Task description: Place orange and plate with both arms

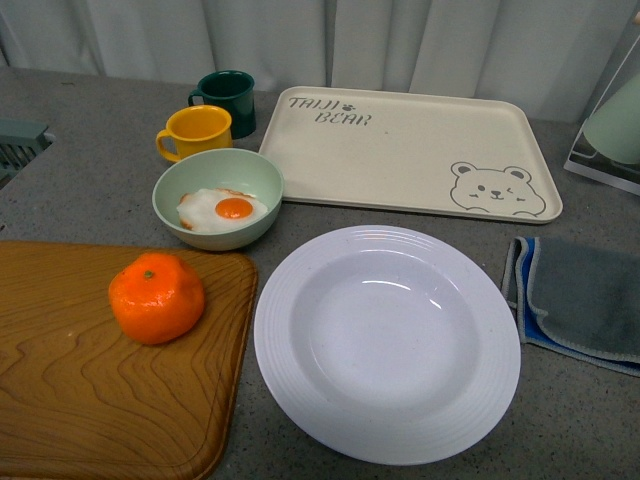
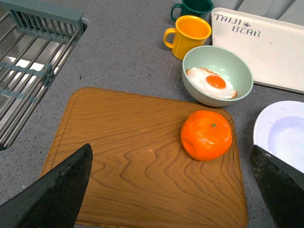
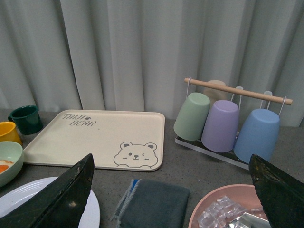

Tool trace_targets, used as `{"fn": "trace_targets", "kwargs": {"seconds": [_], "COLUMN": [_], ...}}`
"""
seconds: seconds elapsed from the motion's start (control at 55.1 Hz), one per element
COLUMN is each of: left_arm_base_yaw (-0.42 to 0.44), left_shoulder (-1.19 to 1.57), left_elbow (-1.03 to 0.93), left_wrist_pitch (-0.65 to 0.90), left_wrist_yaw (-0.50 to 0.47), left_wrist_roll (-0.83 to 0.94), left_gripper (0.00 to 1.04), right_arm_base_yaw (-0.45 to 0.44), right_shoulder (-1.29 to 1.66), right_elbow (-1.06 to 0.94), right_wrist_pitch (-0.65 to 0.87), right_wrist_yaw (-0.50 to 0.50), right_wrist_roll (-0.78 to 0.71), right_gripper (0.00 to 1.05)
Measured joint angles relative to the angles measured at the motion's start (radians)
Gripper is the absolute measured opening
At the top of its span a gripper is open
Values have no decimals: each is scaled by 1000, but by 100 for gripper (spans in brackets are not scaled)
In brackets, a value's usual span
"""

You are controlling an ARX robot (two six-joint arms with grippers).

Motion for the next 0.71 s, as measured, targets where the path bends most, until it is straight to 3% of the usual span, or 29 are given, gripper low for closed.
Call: {"fn": "trace_targets", "kwargs": {"seconds": [0.073, 0.2, 0.381, 0.708], "left_arm_base_yaw": [-16, -27, -17, -48], "left_shoulder": [156, 448, 739, 988], "left_elbow": [29, 103, 206, 367], "left_wrist_pitch": [88, 195, 198, 218], "left_wrist_yaw": [5, 101, 173, 176], "left_wrist_roll": [-29, -75, -72, -40], "left_gripper": [98, 98, 98, 98], "right_arm_base_yaw": [0, 0, 0, 0], "right_shoulder": [0, 0, 0, 0], "right_elbow": [0, 0, 0, 0], "right_wrist_pitch": [0, 0, 0, 0], "right_wrist_yaw": [0, 0, 0, 0], "right_wrist_roll": [0, 0, 0, 0], "right_gripper": [95, 95, 95, 95]}}
